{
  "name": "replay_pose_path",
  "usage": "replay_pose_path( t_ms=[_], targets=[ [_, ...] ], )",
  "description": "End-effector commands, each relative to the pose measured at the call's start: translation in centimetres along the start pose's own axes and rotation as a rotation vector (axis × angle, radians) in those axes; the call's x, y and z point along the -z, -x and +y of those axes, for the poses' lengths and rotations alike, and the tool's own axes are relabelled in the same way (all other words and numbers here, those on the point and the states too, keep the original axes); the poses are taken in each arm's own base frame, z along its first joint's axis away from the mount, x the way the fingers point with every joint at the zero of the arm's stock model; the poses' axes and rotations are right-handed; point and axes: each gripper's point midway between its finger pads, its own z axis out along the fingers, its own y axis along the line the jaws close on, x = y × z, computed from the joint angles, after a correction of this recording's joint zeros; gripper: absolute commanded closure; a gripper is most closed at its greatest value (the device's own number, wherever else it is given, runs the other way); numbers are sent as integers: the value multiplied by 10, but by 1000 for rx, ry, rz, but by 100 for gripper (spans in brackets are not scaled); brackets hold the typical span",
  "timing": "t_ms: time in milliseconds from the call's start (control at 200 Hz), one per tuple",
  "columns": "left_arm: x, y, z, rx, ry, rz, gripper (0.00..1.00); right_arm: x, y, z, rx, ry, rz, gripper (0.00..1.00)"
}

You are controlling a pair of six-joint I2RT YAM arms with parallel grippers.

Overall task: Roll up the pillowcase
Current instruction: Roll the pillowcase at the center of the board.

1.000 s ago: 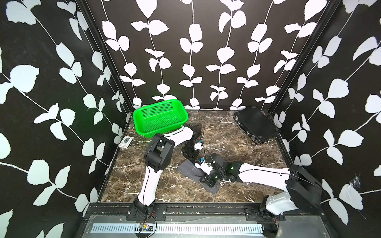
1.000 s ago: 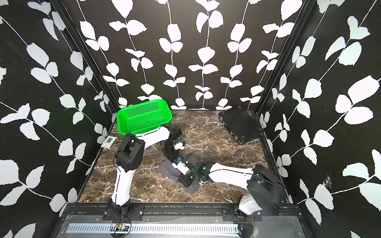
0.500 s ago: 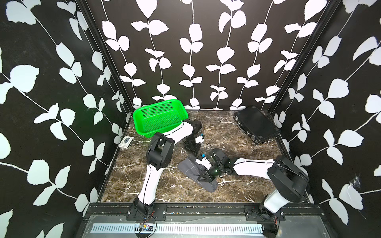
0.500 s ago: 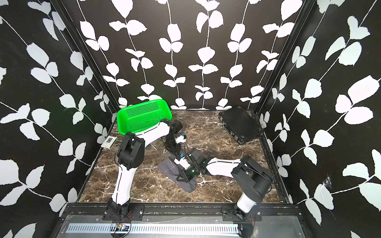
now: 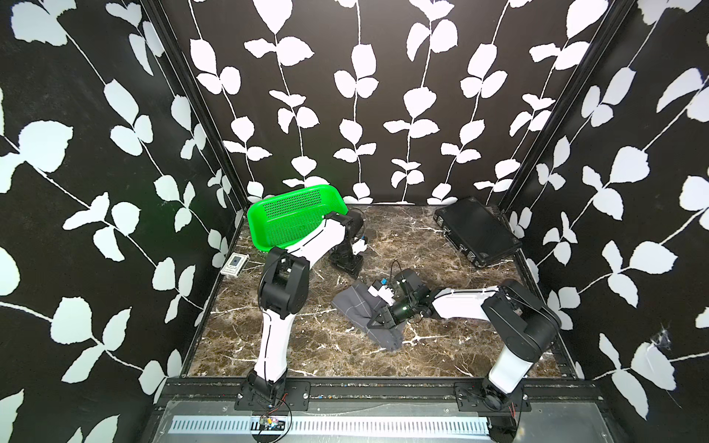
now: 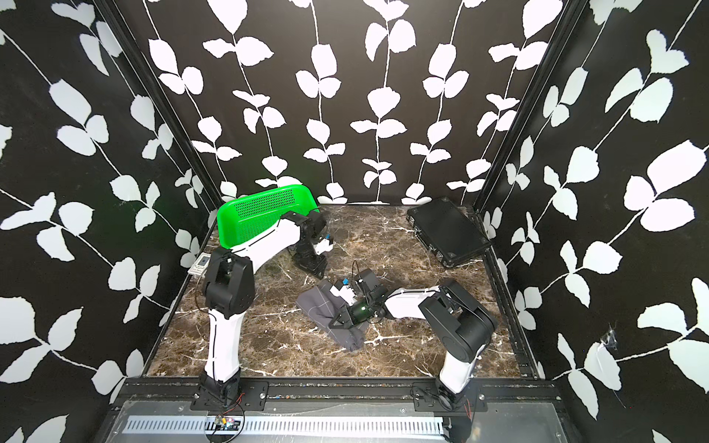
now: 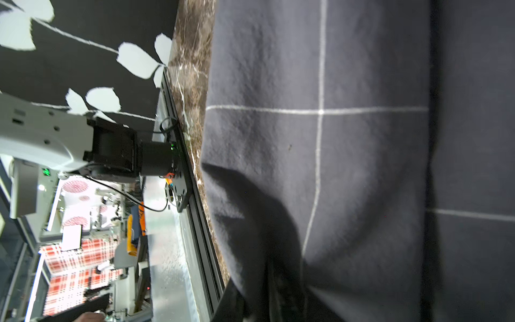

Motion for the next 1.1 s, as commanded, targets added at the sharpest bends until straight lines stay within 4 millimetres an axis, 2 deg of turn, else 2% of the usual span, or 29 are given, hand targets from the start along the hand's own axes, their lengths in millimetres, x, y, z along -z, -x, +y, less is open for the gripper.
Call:
replay_pose_path(
  t_ms=[0,190,370,430,535,640,915,1095],
  targets=[
    [8,-21,-9,-6,-26,38,43,8,21,4,-12,52,-54,84],
    [-7,-11,-5,-37,-22,75,43,11,25,5,-10,63,-54,84],
    [-9,20,-6,-37,-31,10,43,11,21,4,-5,52,-33,84],
    [-14,23,-10,-53,-33,21,44,11,22,5,-2,55,-32,84],
    [-26,16,-15,-88,-17,80,45,14,26,4,5,47,-46,84],
    [-34,3,-10,-106,13,137,48,17,29,4,7,46,-59,84],
    [-45,-21,19,-147,152,257,51,22,33,10,5,51,-83,84],
    [-53,-32,30,-160,202,330,52,27,36,3,-38,50,-112,84]
  ],
)
